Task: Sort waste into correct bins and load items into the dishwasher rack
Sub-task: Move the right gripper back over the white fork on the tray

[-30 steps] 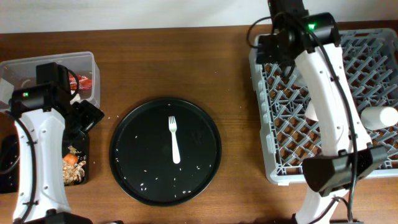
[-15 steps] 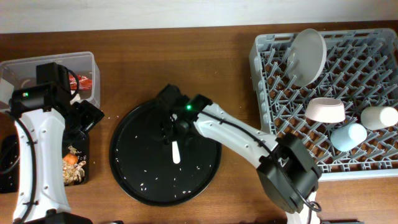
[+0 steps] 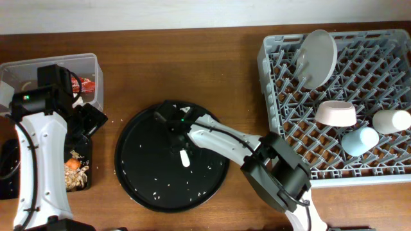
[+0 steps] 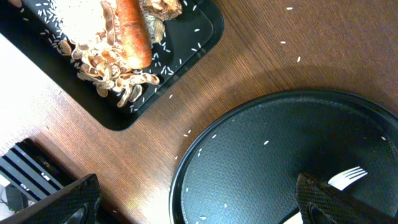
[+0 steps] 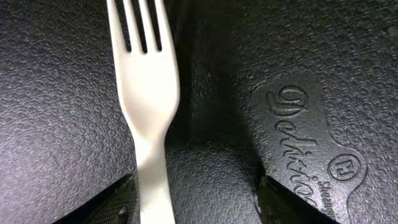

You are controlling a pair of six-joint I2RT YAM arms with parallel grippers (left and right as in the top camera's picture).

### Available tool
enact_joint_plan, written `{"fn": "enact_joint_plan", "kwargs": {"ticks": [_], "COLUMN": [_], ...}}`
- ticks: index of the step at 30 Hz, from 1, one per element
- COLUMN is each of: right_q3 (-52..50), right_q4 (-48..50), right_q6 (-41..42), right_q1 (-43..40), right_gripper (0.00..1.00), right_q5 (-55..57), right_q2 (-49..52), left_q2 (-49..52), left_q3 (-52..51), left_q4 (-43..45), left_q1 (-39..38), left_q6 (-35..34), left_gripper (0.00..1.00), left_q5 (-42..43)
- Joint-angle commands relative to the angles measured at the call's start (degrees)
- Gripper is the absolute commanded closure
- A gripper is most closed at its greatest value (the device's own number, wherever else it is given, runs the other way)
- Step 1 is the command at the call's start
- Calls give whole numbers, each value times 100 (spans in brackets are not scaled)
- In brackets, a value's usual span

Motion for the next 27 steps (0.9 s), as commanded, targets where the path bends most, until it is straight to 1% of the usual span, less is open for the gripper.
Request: {"fn": "enact_joint_plan", "kwargs": {"ticks": [1, 4, 6, 8, 12, 15, 17, 18, 19, 22, 24, 25, 26, 27], "right_q3": [-31, -31, -31, -31, -31, -31, -31, -31, -31, -31, -31, -31, -15, 22], "right_q4": [-22, -13, 48, 76, 125, 155, 160, 157, 157, 151, 146, 144, 125, 72], "right_q6": [31, 22, -254, -254, -251, -249, -251, -251, -249, -249, -249, -249, -247, -245], "right_q1": [195, 195, 203, 319, 522, 518, 516, 516, 516, 516, 516, 516, 514, 511], "right_gripper": [35, 36, 36, 43, 44, 50, 52, 56, 57, 69, 71, 75, 85, 86], "right_q5": [516, 531, 540, 763, 1043, 901, 894, 894, 894, 894, 890, 885, 804, 780], "right_q2": [133, 133, 136, 136, 136, 136, 136, 136, 136, 136, 136, 133, 120, 109], "left_q2": [22, 22, 22, 22, 22, 22, 22, 22, 22, 22, 22, 22, 22, 22], "left_q3": [-7, -7, -7, -7, -7, -7, -7, -7, -4, -7, -7, -4, -7, -7], "left_q4": [-7, -7, -7, -7, -7, -7, -7, -7, -7, -9, -7, -7, -7, -7], "left_q1": [26, 26, 26, 26, 26, 26, 26, 26, 26, 26, 26, 26, 26, 26], "left_q6": [-57, -57, -55, -57, -57, -57, -57, -55, -57, -57, -57, -57, -57, -57], "left_gripper": [1, 1, 1, 1, 1, 1, 1, 1, 1, 1, 1, 1, 1, 1], "left_q5": [-83, -83, -83, -83, -83, -83, -83, -83, -83, -83, -83, -83, -83, -83]}}
